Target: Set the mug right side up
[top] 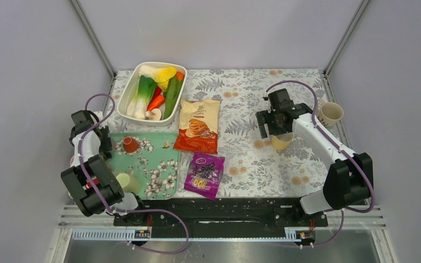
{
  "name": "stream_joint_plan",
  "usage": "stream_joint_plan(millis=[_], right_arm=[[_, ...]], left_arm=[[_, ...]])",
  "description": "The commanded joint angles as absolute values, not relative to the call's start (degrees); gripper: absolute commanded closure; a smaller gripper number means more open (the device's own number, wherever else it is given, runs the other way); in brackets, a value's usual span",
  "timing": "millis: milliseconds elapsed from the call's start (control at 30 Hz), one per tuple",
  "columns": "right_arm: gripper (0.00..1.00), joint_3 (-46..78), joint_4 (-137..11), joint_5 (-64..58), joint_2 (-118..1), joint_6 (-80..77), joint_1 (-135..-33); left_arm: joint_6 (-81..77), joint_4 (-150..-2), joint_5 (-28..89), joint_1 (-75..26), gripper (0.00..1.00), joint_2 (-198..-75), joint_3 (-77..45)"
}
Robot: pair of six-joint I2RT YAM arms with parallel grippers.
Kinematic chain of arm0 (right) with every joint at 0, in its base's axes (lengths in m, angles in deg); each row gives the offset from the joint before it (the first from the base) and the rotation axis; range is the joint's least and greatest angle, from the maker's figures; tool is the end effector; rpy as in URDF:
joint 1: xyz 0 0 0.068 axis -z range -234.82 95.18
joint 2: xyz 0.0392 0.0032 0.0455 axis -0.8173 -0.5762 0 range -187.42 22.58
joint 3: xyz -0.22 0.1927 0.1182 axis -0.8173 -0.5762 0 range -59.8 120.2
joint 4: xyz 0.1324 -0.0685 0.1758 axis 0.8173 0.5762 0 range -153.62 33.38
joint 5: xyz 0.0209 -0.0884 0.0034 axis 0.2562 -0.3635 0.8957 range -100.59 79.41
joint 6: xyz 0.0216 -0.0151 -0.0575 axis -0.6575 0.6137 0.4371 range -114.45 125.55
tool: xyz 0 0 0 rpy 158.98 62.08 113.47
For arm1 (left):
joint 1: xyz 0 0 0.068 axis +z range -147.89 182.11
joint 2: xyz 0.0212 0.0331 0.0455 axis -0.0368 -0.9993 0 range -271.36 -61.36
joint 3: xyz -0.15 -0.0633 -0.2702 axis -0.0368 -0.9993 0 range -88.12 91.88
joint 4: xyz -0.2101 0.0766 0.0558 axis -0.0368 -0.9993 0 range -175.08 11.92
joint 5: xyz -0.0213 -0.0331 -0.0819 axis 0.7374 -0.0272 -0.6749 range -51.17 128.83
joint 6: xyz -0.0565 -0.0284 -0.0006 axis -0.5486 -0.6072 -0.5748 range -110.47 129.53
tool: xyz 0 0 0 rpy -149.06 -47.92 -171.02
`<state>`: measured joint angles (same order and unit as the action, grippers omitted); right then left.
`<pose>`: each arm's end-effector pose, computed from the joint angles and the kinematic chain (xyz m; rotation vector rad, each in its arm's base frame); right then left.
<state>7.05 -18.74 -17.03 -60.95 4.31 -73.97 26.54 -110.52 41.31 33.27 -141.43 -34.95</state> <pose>0.2507 0.0813 0.3086 -0.3730 2.6075 -0.0277 0.2087 0.1287 0.2691 -0.3418 2.6269 0.3486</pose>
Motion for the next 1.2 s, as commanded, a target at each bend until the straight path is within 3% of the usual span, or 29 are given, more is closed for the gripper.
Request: stream_joint_plan(millis=[0,267,333,433,467,900,1167], right_arm=[[0.09,8.0,-19.6,-16.9,-60.6,5.1,-74.7],[0.09,7.6,-19.6,-17.0,-60.5,5.2,-75.2],[0.09,7.6,-19.6,-17.0,-60.5,5.2,-75.3],[0.09,7.6,-19.6,-17.2,-60.6,5.3,-75.6],[0.09,7.6,-19.5,-17.2,-60.6,5.3,-75.7],[0.09,8.3,-19.9,-14.5,-54.9,3.8,-80.9],[0.09,6.0,-28.9,-5.6,-49.7,-0.9,-86.7]], left_arm=[[24.9,-106.9,37.0,33.8,0.55,-142.8,-35.6],[24.2,-105.1,36.6,33.8,0.66,-148.1,-34.6],[24.1,-104.7,36.8,33.8,0.73,-148.5,-34.6],[24.2,-104.2,37.2,33.9,0.96,-148.6,-34.9],[24.2,-104.2,37.0,33.9,1.00,-148.3,-35.1],[25.0,-112.9,27.7,34.2,1.00,-130.1,-35.1],[28.8,-120.4,17.6,33.9,1.00,-124.1,-34.2]])
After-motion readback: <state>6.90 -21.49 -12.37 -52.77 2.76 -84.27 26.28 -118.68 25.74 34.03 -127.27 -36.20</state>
